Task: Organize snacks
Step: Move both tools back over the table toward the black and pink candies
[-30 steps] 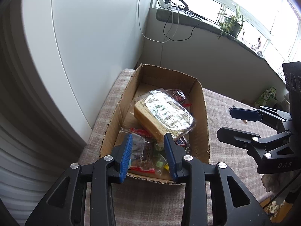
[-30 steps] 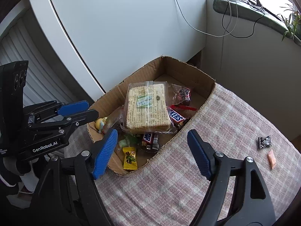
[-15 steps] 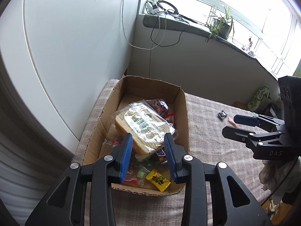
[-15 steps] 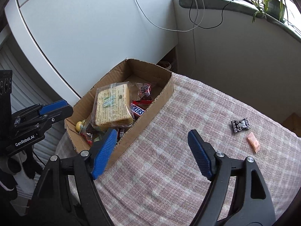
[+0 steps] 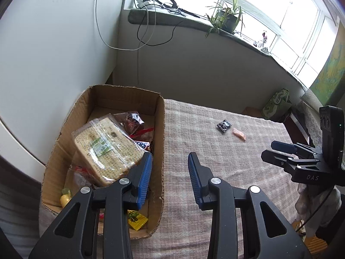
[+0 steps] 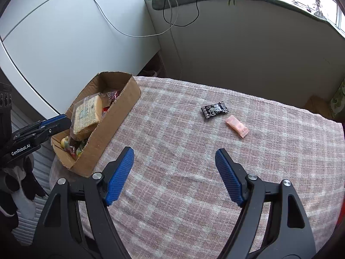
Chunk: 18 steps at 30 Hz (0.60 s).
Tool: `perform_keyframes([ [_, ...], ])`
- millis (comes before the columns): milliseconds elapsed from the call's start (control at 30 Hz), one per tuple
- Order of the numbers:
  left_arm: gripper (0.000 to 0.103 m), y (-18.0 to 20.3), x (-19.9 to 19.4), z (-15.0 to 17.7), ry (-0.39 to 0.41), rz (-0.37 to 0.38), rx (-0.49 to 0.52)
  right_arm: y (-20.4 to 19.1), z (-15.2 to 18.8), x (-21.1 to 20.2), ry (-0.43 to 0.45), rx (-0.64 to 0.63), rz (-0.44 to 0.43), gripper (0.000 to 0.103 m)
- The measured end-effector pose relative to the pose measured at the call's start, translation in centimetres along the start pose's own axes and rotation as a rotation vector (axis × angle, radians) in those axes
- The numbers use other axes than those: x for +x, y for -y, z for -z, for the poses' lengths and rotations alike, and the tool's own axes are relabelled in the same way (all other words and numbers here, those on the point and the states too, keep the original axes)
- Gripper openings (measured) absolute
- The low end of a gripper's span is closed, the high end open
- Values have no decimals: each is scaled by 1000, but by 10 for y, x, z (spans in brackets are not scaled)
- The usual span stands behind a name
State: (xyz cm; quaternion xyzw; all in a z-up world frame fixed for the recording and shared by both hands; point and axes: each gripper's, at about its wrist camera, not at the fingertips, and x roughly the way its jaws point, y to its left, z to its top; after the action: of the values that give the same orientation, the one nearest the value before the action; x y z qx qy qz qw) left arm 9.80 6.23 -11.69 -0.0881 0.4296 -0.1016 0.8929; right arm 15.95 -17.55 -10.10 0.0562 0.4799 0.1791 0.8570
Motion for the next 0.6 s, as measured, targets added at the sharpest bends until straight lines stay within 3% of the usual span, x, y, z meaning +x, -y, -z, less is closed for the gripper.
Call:
perform_keyframes([
  [233, 33, 32, 23, -3, -48, 65, 60, 43, 6, -7, 7, 71, 34, 80],
  [433, 33, 63, 50, -12, -90, 114, 128, 64, 5, -5, -1, 34, 69, 80],
  [600, 33, 84, 81, -20, -132, 133, 175, 76, 0, 4, -18, 4, 76, 69],
])
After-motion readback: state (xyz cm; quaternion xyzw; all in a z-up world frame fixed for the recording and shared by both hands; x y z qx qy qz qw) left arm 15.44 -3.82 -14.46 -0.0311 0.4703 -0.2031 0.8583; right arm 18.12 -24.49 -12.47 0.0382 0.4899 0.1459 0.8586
